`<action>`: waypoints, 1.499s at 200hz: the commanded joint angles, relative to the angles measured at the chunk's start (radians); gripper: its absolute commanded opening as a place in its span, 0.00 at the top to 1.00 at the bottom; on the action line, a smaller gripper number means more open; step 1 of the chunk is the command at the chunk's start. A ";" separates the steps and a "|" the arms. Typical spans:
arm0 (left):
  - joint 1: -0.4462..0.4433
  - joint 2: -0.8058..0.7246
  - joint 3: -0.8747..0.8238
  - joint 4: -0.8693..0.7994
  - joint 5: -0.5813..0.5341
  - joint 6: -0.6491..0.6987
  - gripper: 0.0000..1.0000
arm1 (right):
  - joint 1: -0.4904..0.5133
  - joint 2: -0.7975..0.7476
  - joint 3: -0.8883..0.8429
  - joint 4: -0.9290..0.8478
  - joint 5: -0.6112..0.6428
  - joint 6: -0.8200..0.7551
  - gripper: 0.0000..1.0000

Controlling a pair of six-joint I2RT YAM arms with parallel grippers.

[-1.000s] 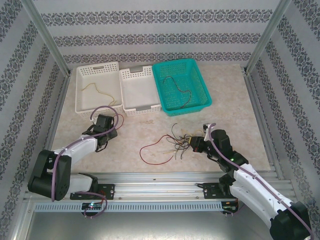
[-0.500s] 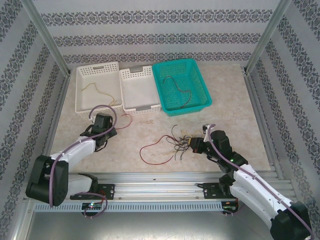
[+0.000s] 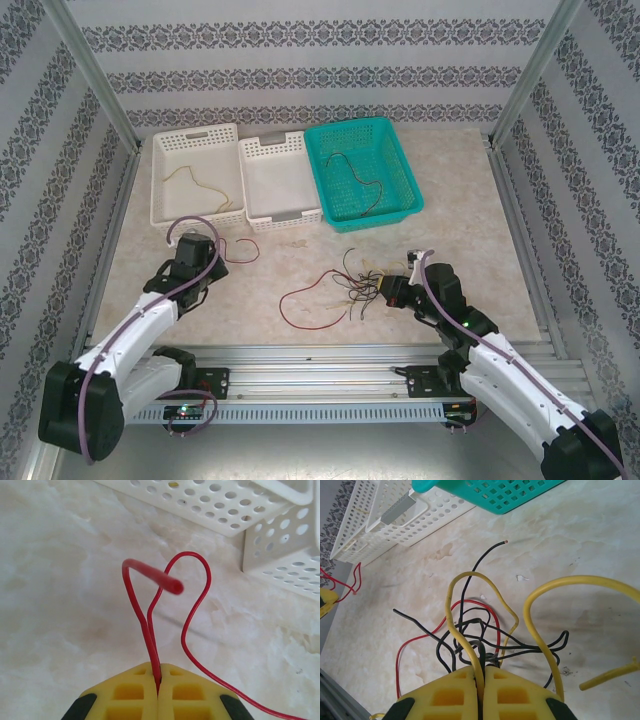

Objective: Untangle the cables

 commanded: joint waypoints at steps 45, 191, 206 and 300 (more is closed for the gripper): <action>0.011 -0.156 -0.008 -0.162 0.072 0.006 1.00 | 0.013 -0.020 -0.031 0.013 0.027 0.025 1.00; -0.239 0.006 0.407 -0.275 0.043 0.101 1.00 | 0.010 -0.005 -0.055 0.029 0.049 0.025 1.00; -0.272 0.073 0.487 -0.276 0.034 0.120 1.00 | 0.010 -0.014 -0.056 0.023 0.049 0.025 1.00; -0.392 0.523 0.998 -0.312 0.017 0.240 1.00 | 0.010 -0.076 -0.072 -0.011 0.046 0.027 1.00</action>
